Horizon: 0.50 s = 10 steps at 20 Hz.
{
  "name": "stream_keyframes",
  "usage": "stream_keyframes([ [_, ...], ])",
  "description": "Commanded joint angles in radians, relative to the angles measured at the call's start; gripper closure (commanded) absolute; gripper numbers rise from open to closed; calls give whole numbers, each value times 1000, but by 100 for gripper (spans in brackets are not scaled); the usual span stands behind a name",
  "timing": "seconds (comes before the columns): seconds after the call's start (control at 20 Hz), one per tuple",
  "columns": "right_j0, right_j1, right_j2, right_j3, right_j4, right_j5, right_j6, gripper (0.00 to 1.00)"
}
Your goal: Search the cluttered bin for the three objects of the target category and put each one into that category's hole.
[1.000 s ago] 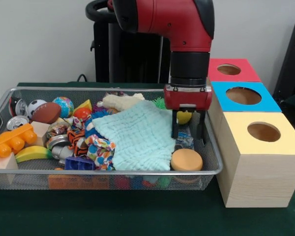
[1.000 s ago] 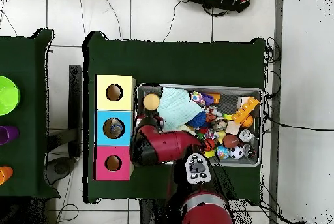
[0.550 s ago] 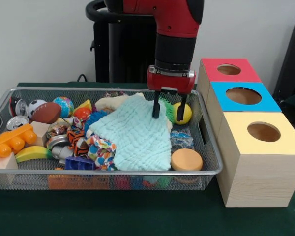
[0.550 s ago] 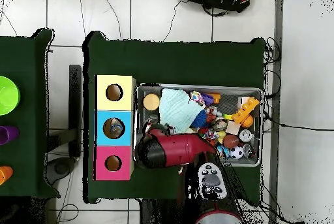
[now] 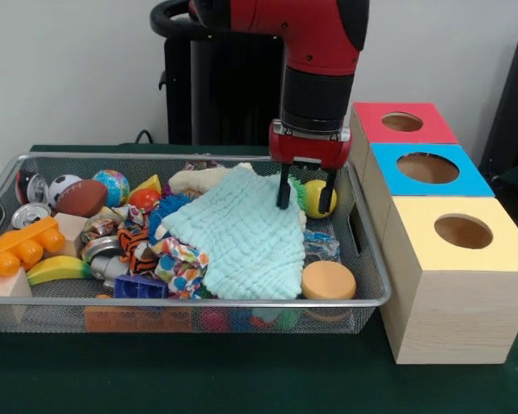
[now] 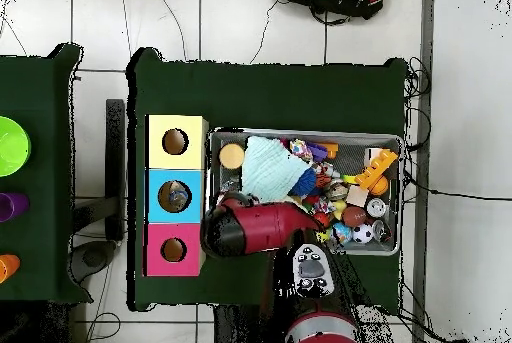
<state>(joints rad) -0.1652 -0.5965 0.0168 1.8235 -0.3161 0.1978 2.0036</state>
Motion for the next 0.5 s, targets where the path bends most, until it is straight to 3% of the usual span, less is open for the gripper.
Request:
stream_keyframes([
  [0.05, -5, 28, 43, -41, -33, 55, 20, 0],
  [0.5, -31, 10, 63, -36, -25, 58, 12, 0],
])
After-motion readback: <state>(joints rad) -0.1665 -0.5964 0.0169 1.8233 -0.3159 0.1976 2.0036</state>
